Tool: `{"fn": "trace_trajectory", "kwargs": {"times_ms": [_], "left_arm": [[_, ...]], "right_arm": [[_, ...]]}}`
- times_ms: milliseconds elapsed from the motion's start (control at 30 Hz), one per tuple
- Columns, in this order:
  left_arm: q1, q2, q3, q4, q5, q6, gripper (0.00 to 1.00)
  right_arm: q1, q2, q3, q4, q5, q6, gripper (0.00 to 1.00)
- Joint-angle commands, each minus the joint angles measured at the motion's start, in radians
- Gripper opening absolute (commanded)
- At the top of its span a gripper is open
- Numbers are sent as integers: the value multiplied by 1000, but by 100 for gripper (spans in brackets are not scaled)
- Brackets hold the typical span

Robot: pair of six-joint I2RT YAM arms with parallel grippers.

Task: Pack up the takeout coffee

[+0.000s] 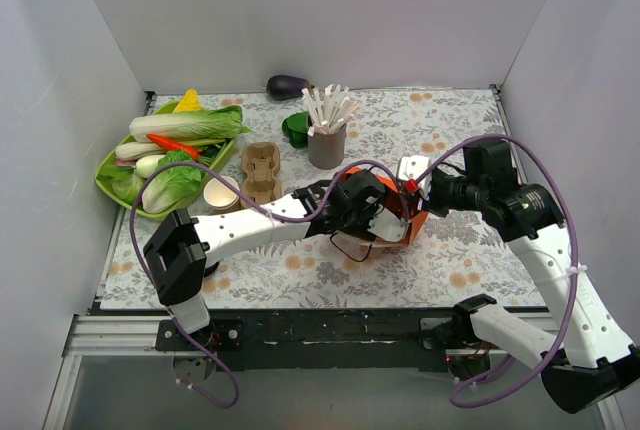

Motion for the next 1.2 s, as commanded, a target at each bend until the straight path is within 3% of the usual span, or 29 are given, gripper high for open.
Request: {"fn": "trace_trajectory", "kwargs": {"times_ms": [0, 533, 600, 633, 700, 733, 833, 933, 1167], "left_arm": [[26, -30, -13, 63, 8, -5, 0], [72, 36, 13, 80, 66, -7, 0], [75, 54, 29, 55, 74, -19, 0], [83, 60, 55, 27, 92, -25, 0], [87, 82, 81, 0, 100, -31, 0], [92, 88, 105, -29, 109, -33, 0], [103, 111, 144, -90, 135, -36, 0], [109, 132, 185, -142, 153, -38, 0], [121, 187, 274, -196, 166, -54, 0]], "right_arm": [[11, 12, 24, -63, -48, 19, 1], [11, 49, 45, -40, -11, 56, 1], [9, 58, 57, -38, -2, 73, 12], [9, 59, 70, -35, 15, 82, 22], [8, 60, 87, -24, 33, 111, 30], [8, 60, 106, -17, 56, 130, 42], [0, 55, 143, 6, 96, 185, 59], [-3, 57, 208, 0, 123, 216, 67], [-11, 75, 358, -17, 177, 254, 68]]}}
